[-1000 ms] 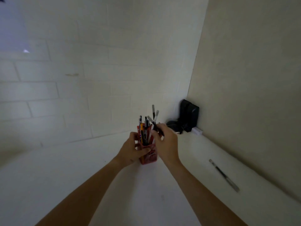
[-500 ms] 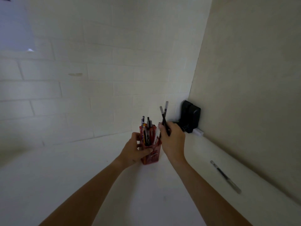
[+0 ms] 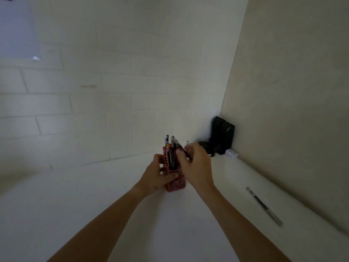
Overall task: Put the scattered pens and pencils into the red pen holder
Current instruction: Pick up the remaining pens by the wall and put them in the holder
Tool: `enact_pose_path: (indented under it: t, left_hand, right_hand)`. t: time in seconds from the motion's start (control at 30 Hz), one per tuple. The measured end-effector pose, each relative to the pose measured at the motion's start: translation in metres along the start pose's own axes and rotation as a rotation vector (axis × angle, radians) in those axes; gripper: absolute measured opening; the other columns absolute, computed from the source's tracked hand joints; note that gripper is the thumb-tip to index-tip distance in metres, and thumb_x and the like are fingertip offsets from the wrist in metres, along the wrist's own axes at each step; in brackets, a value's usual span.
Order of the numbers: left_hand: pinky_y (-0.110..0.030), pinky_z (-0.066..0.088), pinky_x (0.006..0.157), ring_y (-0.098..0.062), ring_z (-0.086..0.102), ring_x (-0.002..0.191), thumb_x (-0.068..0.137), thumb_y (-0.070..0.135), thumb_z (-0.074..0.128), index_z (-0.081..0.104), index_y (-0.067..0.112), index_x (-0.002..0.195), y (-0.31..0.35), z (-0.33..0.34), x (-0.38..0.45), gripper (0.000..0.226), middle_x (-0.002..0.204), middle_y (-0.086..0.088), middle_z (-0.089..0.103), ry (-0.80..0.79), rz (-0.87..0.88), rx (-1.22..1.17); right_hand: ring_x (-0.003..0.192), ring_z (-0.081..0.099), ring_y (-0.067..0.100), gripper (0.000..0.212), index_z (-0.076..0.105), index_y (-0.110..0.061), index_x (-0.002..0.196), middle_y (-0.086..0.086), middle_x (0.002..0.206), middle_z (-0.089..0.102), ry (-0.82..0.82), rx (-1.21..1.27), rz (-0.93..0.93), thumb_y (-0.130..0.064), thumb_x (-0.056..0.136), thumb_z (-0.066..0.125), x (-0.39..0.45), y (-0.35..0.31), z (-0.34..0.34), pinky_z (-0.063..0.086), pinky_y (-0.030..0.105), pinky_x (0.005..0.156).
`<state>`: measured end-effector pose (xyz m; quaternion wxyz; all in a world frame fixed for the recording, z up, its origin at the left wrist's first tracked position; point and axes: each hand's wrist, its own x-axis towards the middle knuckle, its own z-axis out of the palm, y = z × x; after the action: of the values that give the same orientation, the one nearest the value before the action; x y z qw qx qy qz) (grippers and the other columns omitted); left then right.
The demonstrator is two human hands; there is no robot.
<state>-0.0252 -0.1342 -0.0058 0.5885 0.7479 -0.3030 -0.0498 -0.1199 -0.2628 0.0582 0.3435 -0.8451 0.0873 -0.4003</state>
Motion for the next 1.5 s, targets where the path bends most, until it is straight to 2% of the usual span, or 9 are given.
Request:
enact_pose_path:
  t: [0.17, 0.27, 0.5, 0.63, 0.93, 1.07, 1.17, 1.33, 1.5]
  left_hand:
    - [-0.015, 0.057, 0.077, 0.000, 0.063, 0.101, 0.078, 0.019, 0.084, 0.043, 0.013, 0.121, 0.003, -0.001, -0.001, 0.060, 0.116, 0.011, 0.060, -0.021, -0.029, -0.015]
    - [-0.025, 0.060, 0.080, -0.002, 0.062, 0.103, 0.078, 0.019, 0.084, 0.043, 0.014, 0.121, 0.003, -0.001, -0.002, 0.060, 0.119, 0.009, 0.059, -0.027, -0.042, -0.026]
    - [-0.025, 0.058, 0.086, -0.003, 0.064, 0.105, 0.078, 0.018, 0.083, 0.044, 0.012, 0.121, 0.002, -0.001, -0.002, 0.059, 0.118, 0.009, 0.060, -0.010, -0.027, -0.005]
    - [-0.009, 0.052, 0.082, -0.005, 0.065, 0.105, 0.078, 0.016, 0.082, 0.045, 0.009, 0.122, 0.002, 0.000, -0.002, 0.058, 0.115, 0.008, 0.061, 0.005, -0.005, 0.010]
    - [-0.003, 0.049, 0.077, 0.010, 0.064, 0.097, 0.079, 0.013, 0.082, 0.045, 0.008, 0.121, 0.000, 0.001, 0.000, 0.057, 0.114, 0.007, 0.060, 0.002, -0.003, 0.031]
    - [-0.018, 0.057, 0.073, -0.003, 0.065, 0.103, 0.080, 0.015, 0.082, 0.043, 0.009, 0.121, 0.001, 0.001, 0.000, 0.057, 0.114, 0.010, 0.059, -0.013, -0.014, 0.036]
    - [-0.025, 0.057, 0.071, -0.011, 0.064, 0.108, 0.079, 0.019, 0.082, 0.041, 0.013, 0.120, 0.002, -0.001, 0.002, 0.058, 0.117, 0.012, 0.057, -0.048, -0.037, 0.025]
    - [-0.045, 0.058, 0.089, -0.020, 0.061, 0.113, 0.080, 0.018, 0.081, 0.040, 0.014, 0.123, 0.001, 0.001, 0.001, 0.060, 0.119, 0.012, 0.054, -0.050, -0.070, -0.004]
    - [-0.054, 0.055, 0.093, -0.023, 0.058, 0.118, 0.074, 0.027, 0.086, 0.044, 0.023, 0.115, -0.001, 0.000, -0.001, 0.059, 0.122, 0.013, 0.055, -0.052, -0.080, -0.075]
  right_hand:
    - [0.079, 0.059, 0.007, 0.027, 0.071, -0.014, 0.088, 0.001, 0.094, 0.057, 0.227, 0.226, 0.041, -0.019, 0.102, 0.048, 0.023, -0.012, -0.025, 0.046, 0.010, 0.073]
    - [0.072, 0.056, 0.004, 0.026, 0.070, -0.016, 0.094, -0.004, 0.086, 0.062, 0.258, 0.289, 0.056, -0.024, 0.104, 0.047, 0.030, -0.009, -0.033, 0.042, 0.009, 0.064]
    - [0.049, 0.051, 0.002, 0.024, 0.057, -0.020, 0.075, -0.012, 0.057, 0.051, 0.032, 0.067, -0.022, -0.022, 0.099, 0.058, 0.015, 0.003, -0.012, 0.037, 0.009, 0.048]
    - [0.049, 0.048, -0.001, 0.024, 0.059, -0.025, 0.072, -0.011, 0.061, 0.055, -0.192, -0.171, -0.006, -0.030, 0.095, 0.062, -0.004, 0.022, 0.008, 0.035, 0.014, 0.052]
    - [0.051, 0.054, 0.002, 0.015, 0.060, -0.017, 0.086, -0.010, 0.060, 0.056, -0.082, 0.034, 0.102, -0.028, 0.093, 0.066, 0.003, 0.006, 0.001, 0.039, 0.010, 0.050]
    - [0.056, 0.051, -0.001, 0.017, 0.061, -0.018, 0.085, -0.011, 0.066, 0.055, -0.241, -0.021, 0.171, -0.033, 0.091, 0.067, 0.006, 0.010, -0.004, 0.033, 0.009, 0.050]
    - [0.056, 0.058, 0.006, 0.032, 0.064, -0.016, 0.087, -0.004, 0.069, 0.065, -0.165, 0.071, 0.227, -0.048, 0.090, 0.065, 0.011, 0.021, -0.031, 0.043, 0.017, 0.050]
    - [0.076, 0.065, 0.027, 0.019, 0.055, -0.018, 0.076, 0.009, 0.078, 0.065, -0.036, -0.451, 0.382, -0.024, 0.093, 0.054, 0.007, 0.110, -0.100, 0.045, 0.031, 0.064]
    - [0.103, 0.066, 0.028, 0.025, 0.068, -0.009, 0.103, 0.011, 0.108, 0.069, -0.132, -0.804, 0.634, -0.031, 0.092, 0.060, -0.028, 0.163, -0.148, 0.055, 0.033, 0.082]
